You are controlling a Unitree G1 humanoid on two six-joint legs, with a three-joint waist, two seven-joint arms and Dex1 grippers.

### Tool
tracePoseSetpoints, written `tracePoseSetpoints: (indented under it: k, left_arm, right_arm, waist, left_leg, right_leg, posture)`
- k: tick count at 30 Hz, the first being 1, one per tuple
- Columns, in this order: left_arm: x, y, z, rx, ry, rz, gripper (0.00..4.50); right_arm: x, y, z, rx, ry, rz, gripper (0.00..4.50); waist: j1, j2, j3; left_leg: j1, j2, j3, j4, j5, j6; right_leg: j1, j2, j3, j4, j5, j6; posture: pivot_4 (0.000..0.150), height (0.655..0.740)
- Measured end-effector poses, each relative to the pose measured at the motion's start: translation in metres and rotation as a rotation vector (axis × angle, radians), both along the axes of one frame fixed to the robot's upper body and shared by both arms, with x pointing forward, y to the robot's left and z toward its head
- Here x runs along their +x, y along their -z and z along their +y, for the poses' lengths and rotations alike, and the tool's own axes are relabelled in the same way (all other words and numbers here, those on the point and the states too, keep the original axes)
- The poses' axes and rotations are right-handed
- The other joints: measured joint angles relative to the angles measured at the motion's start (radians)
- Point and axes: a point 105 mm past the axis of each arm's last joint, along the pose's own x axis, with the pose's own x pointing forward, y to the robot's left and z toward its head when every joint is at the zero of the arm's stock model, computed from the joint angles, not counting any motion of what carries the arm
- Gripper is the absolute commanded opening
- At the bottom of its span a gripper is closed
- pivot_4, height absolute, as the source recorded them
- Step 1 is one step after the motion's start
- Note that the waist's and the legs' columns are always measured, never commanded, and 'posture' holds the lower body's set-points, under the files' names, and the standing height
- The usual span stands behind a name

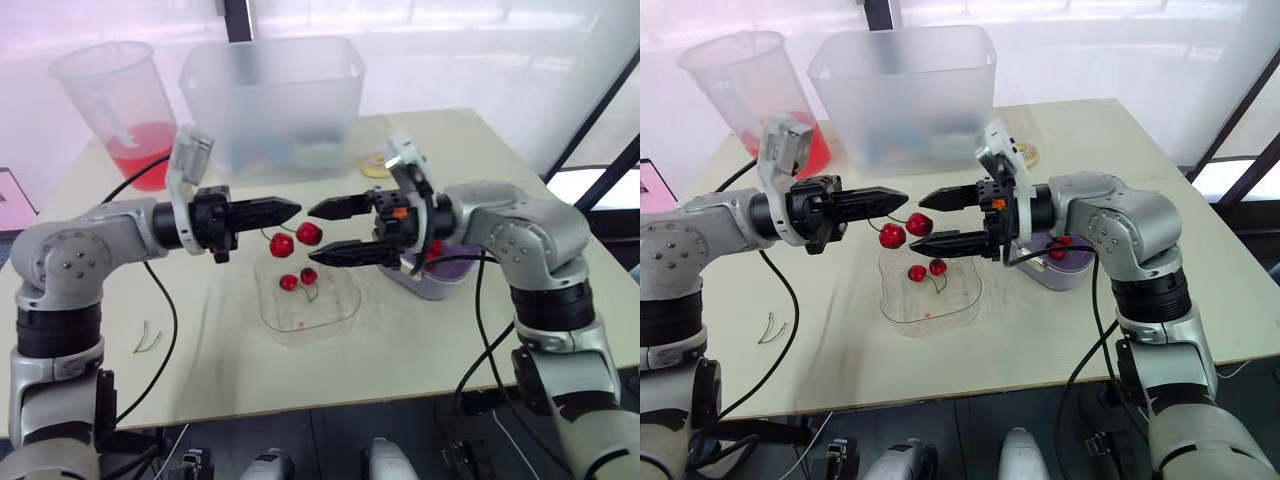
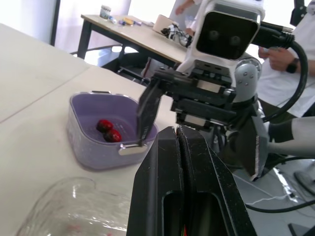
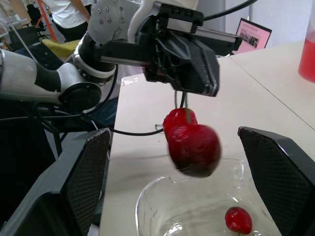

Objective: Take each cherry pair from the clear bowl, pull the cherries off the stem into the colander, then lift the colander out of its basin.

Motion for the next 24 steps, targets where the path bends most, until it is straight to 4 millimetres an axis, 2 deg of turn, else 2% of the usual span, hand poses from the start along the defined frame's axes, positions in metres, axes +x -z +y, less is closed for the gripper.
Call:
tracePoseSetpoints:
  k: [3,6,9,21,23,24]
  left_arm:
    - [-0.0010,0.0018,-0.0005,-0.001,0.003,0.006,0.00]
    - [-0.0015,0.0009,-0.0051,-0.032,0.018,0.011,0.00]
    - [-0.0019,-0.0032,-0.0078,-0.042,0.024,0.002,0.00]
    - [-0.0031,-0.0048,-0.0050,-0.048,0.023,0.000,0.00]
    - [-0.0031,-0.0048,-0.0050,-0.048,0.023,-0.001,0.00]
    - [-0.0031,-0.0049,-0.0050,-0.048,0.023,-0.001,0.00]
  right_arm:
    - [0.0015,0.0027,0.0013,-0.005,0.012,0.011,4.49]
    - [0.0018,0.0054,0.0030,-0.014,0.012,0.024,3.63]
    - [0.0018,0.0064,0.0040,-0.014,0.011,0.034,2.27]
    - [-0.0010,0.0105,0.0072,-0.019,-0.009,0.075,2.27]
    - [-0.0012,0.0104,0.0075,-0.017,-0.010,0.076,1.81]
    - [-0.0011,0.0104,0.0075,-0.017,-0.010,0.077,1.41]
  waist:
    - [0.004,0.000,0.000]
    - [0.003,0.000,0.000]
    - [0.002,0.000,0.000]
    - [0.002,0.000,0.000]
    - [0.002,0.000,0.000]
    - [0.002,0.000,0.000]
  left_leg:
    - [0.000,-0.001,0.000,0.001,0.000,0.000]
    - [0.000,-0.001,0.000,0.001,0.000,0.000]
    - [0.000,0.000,0.000,0.000,0.000,0.000]
    - [0.000,0.000,0.000,0.001,0.000,0.000]
    - [0.000,0.000,0.000,0.001,0.000,0.000]
    - [0.000,0.000,0.000,0.001,0.000,0.000]
  right_leg:
    - [0.001,-0.001,0.000,0.000,0.000,0.000]
    - [0.001,-0.001,0.000,0.000,0.000,0.000]
    - [0.000,0.000,0.000,0.000,0.000,0.000]
    - [0.000,-0.001,0.000,0.000,0.000,0.000]
    - [0.000,0.000,0.000,0.000,0.000,0.000]
    - [0.000,0.000,0.000,0.000,0.000,0.000]
  posture:
    - [0.150,0.7400]
    - [0.150,0.7400]
    - [0.150,0.7400]
    - [0.150,0.7400]
    - [0.150,0.7400]
    - [0.150,0.7400]
